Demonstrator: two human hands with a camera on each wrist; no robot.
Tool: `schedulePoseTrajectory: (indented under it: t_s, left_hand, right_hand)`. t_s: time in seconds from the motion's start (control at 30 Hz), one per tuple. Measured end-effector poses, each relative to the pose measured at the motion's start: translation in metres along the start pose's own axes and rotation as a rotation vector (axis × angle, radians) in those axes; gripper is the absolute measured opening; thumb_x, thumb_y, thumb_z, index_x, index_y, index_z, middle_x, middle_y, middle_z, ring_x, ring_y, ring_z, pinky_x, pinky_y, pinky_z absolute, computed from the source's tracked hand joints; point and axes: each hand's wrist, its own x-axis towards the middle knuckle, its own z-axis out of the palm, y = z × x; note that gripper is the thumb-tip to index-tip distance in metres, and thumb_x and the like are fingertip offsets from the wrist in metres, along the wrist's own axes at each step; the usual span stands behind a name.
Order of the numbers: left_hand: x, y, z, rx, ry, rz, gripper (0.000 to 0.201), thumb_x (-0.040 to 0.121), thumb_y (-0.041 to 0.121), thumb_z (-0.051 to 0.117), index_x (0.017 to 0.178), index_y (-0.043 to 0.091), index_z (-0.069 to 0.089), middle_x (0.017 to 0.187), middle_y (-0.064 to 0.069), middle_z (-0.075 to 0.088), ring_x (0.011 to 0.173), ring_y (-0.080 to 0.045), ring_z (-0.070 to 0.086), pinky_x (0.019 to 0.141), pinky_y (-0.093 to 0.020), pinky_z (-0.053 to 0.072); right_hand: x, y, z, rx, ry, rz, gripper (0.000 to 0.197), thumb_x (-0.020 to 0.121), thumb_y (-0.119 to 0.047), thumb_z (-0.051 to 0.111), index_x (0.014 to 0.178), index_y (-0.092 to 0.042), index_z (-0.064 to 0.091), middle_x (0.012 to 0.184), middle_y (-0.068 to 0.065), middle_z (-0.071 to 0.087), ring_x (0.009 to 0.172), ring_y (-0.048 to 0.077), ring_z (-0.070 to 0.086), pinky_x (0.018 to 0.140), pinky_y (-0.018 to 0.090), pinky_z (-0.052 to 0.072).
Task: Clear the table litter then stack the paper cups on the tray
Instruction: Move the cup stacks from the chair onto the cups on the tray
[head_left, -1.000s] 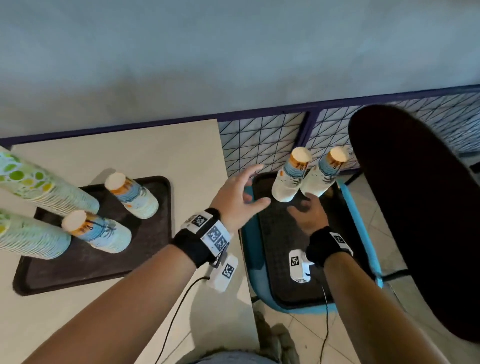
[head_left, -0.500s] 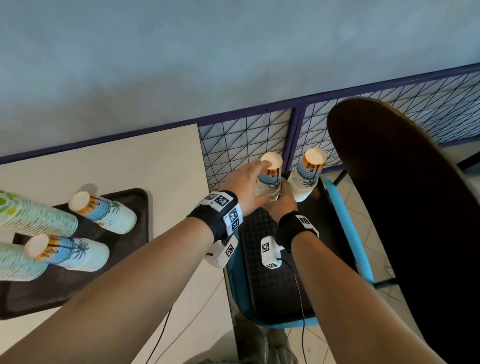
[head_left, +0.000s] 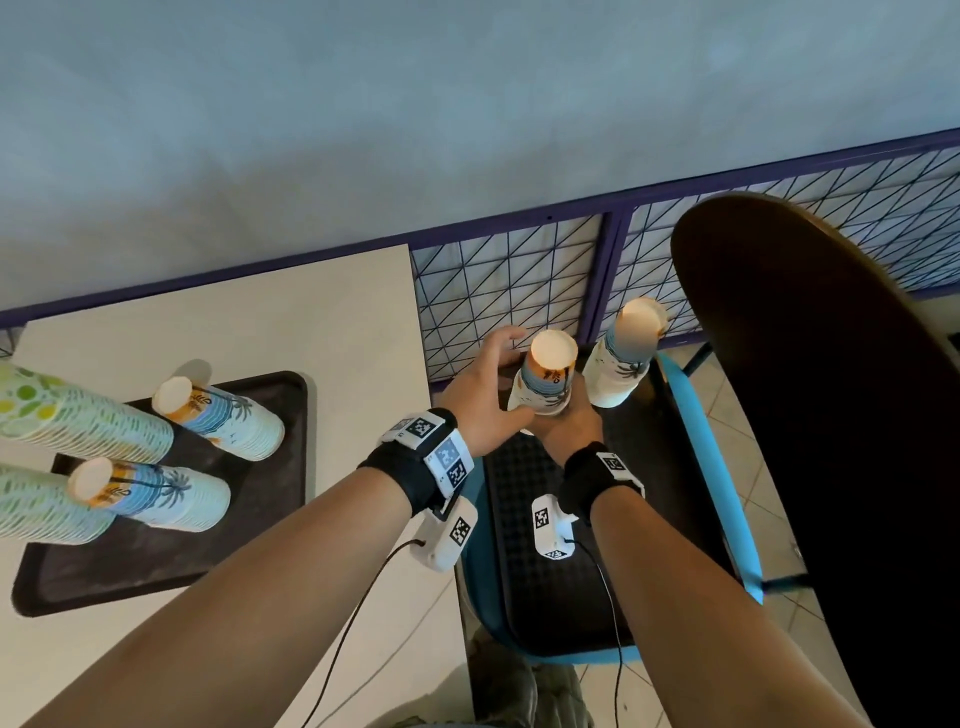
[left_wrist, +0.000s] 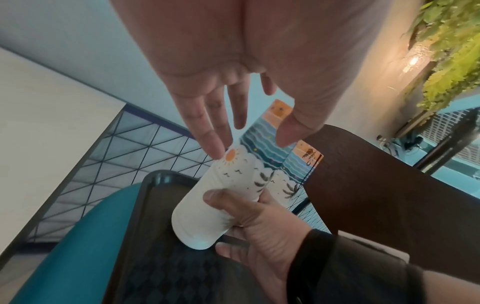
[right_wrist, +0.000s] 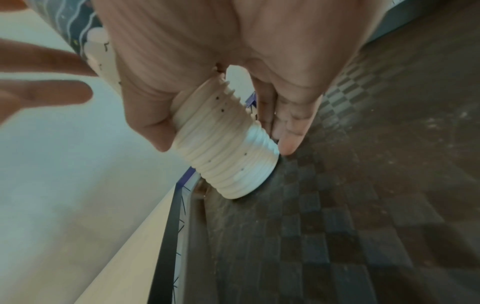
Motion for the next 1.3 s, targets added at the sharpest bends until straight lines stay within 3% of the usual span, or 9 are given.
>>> schedulePoseTrajectory:
  t_s: [0.17,0.27,0.43,0.6,0.7,0.83,0.97,1.1,1.3]
  left_hand:
    - [-0.009,-0.020,0.015,-0.198,-0.056,-0.244,0.128,0.063,0.053,0.092,0.161,0.044,0.010,0.162,-0.012,0.040,0.143,-0.032,0.050,0.113,-0.050,0.048]
    - [-0.016,-0.026,0.025,-0.274,-0.112,-0.275,0.137,0.047,0.067,0.086,0.161,0.044,0.013,0.159,-0.011,0.043,0.143,-0.026,0.048,0.117,-0.053,0.044]
    - [-0.020,-0.030,0.038,-0.383,-0.109,-0.165,0.115,0.046,0.060,0.098,0.145,0.028,0.051,0.133,0.005,0.069,0.126,-0.015,0.066,0.110,-0.047,0.054]
    - [-0.026,-0.036,0.039,-0.486,-0.099,-0.201,0.098,0.053,0.048,0.104,0.137,0.024,0.058,0.126,-0.003,0.075,0.120,-0.023,0.071,0.105,-0.052,0.057]
    - [-0.033,-0.032,0.029,-0.546,-0.072,-0.224,0.085,0.059,0.035,0.101,0.133,0.022,0.061,0.122,-0.004,0.076,0.116,-0.025,0.073,0.098,-0.054,0.060]
    - [-0.045,-0.037,0.018,-0.646,-0.089,-0.289,0.057,0.077,0.011,0.091,0.123,0.030,0.064,0.116,0.000,0.076,0.112,-0.021,0.072,0.084,-0.048,0.066]
    - [-0.067,-0.042,0.012,-0.650,-0.099,-0.306,0.070,0.061,0.035,0.094,0.126,0.031,0.066,0.117,0.001,0.078,0.114,-0.024,0.072,0.083,-0.046,0.066]
    - [-0.085,-0.046,0.007,-0.698,-0.074,-0.302,0.081,0.057,0.038,0.091,0.131,0.025,0.061,0.117,0.002,0.077,0.112,-0.019,0.072,0.084,-0.038,0.065]
    - [-0.112,-0.058,-0.012,-0.771,-0.038,-0.339,0.073,0.056,0.033,0.088,0.123,0.030,0.061,0.101,0.017,0.080,0.096,-0.001,0.075,0.072,-0.029,0.065]
  right_hand:
    - [-0.010,0.009,-0.006,-0.002,0.014,-0.013,0.086,0.067,-0.021,0.093,0.139,-0.027,0.046,0.120,-0.012,0.063,0.113,0.009,0.059,0.099,0.032,0.047]
    - [-0.020,0.009,-0.008,-0.007,-0.046,-0.046,0.089,0.063,-0.031,0.095,0.140,-0.026,0.051,0.125,-0.012,0.068,0.117,0.008,0.064,0.106,0.037,0.051]
    - [-0.035,0.012,-0.008,-0.133,-0.138,-0.181,0.089,0.065,-0.051,0.093,0.141,-0.033,0.049,0.131,-0.004,0.062,0.124,0.023,0.059,0.097,0.048,0.055]
    - [-0.057,-0.012,-0.011,-0.044,-0.196,-0.258,0.081,0.063,-0.037,0.095,0.133,-0.030,0.055,0.128,-0.002,0.067,0.120,0.018,0.064,0.097,0.047,0.056]
    - [-0.067,-0.017,-0.024,-0.085,-0.273,-0.237,0.090,0.068,-0.031,0.091,0.143,-0.037,0.042,0.127,-0.007,0.065,0.117,0.012,0.065,0.095,0.034,0.056]
    - [-0.061,-0.007,-0.058,-0.216,-0.018,-0.020,0.081,0.078,-0.026,0.084,0.144,-0.031,0.037,0.124,0.000,0.058,0.100,0.014,0.063,0.076,0.025,0.052]
    - [-0.019,-0.002,-0.087,-0.152,0.301,0.179,0.099,0.075,-0.039,0.087,0.152,-0.028,0.026,0.145,0.008,0.046,0.127,0.027,0.052,0.104,0.042,0.046]
    - [0.019,-0.006,-0.080,-0.099,0.331,0.102,0.110,0.066,-0.039,0.092,0.152,-0.034,0.024,0.153,0.006,0.043,0.139,0.027,0.045,0.116,0.043,0.037]
    - [0.040,-0.005,-0.068,-0.070,0.288,0.099,0.088,0.070,-0.041,0.086,0.142,-0.038,0.035,0.144,-0.002,0.055,0.135,0.027,0.051,0.117,0.052,0.036]
